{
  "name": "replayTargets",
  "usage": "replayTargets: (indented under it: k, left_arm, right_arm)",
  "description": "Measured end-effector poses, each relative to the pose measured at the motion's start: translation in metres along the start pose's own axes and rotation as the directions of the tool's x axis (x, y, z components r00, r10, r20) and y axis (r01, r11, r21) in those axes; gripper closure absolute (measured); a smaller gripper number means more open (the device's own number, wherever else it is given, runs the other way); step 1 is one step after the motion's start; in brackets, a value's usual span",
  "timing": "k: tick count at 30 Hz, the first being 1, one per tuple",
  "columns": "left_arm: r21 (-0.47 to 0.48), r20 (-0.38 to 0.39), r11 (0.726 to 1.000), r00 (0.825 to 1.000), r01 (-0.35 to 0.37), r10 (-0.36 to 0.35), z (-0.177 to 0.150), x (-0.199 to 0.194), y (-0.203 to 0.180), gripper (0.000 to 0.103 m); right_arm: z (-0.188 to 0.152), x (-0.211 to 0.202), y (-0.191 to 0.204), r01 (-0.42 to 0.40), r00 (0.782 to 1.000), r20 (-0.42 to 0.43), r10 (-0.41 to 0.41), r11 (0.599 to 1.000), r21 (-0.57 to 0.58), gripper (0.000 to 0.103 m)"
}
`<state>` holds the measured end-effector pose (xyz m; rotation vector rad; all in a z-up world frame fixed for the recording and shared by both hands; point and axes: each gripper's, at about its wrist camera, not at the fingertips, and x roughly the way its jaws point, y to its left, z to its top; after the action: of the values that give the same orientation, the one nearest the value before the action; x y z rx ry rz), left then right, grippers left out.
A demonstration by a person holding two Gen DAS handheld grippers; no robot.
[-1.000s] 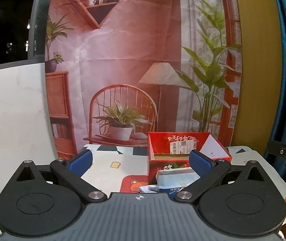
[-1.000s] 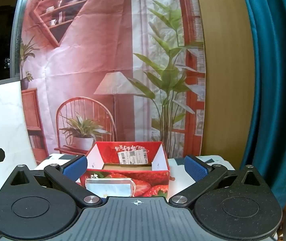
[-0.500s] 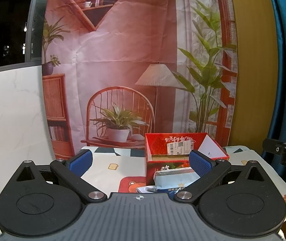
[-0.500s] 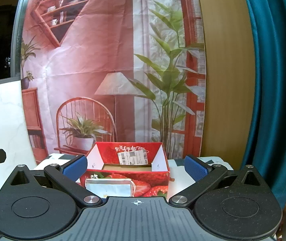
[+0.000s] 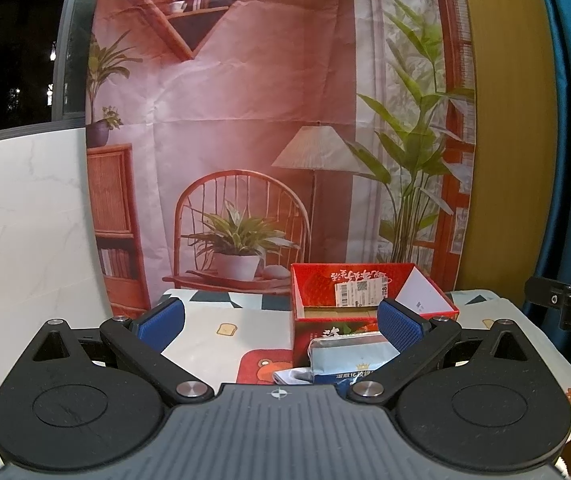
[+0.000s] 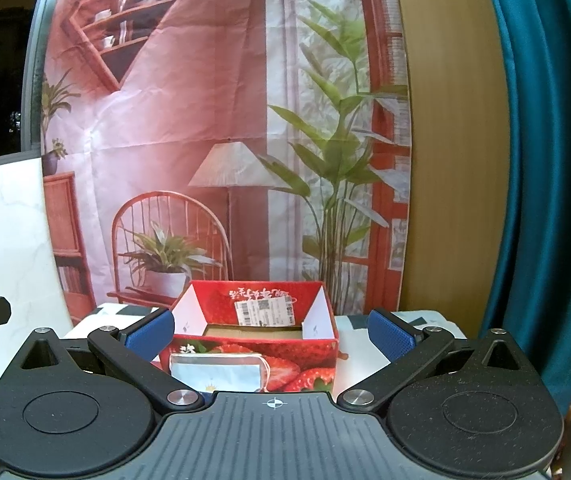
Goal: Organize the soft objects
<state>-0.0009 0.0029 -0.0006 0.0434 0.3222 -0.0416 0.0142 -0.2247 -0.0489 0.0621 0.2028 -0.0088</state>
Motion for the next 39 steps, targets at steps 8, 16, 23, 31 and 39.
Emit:
replayTargets:
  k: [8,16,23,31,39]
  left_arm:
    - [0.0,-0.001,1.0,1.0,0.0,0.0,-0.0001,0.0004,-0.0002,0.0]
    - [0.001,-0.002,1.0,1.0,0.002,-0.002,-0.0008,0.0016,-0.0005,0.0]
    - [-0.002,-0.007,1.0,1.0,0.003,-0.003,-0.0021,0.0025,-0.0009,0.0]
    - [-0.002,-0.007,1.0,1.0,0.003,-0.003,-0.0025,0.0026,-0.001,0.0]
    - [-0.004,-0.01,1.0,1.0,0.003,-0.003,-0.0023,0.0039,-0.0005,0.0]
  right_arm:
    - [-0.0008,-0.0003,0.0007,0.0,1.0,-0.001,0.0,1.0,0.002,0.0]
    - [-0.0016,0.0,0.0019,-0.002,1.0,-0.002,0.002,1.0,0.002,0.0]
    - [-0.0016,0.0001,0.0011,-0.003,1.0,-0.003,0.003,1.0,0.004,0.0]
    - [-0.0022,0.0008,0.0008,-0.004,1.0,-0.004,0.004,1.0,0.004,0.0]
    - [-0.0022,0.001,0.0009,-0.004,1.0,-0.006,0.004,1.0,0.004,0.0]
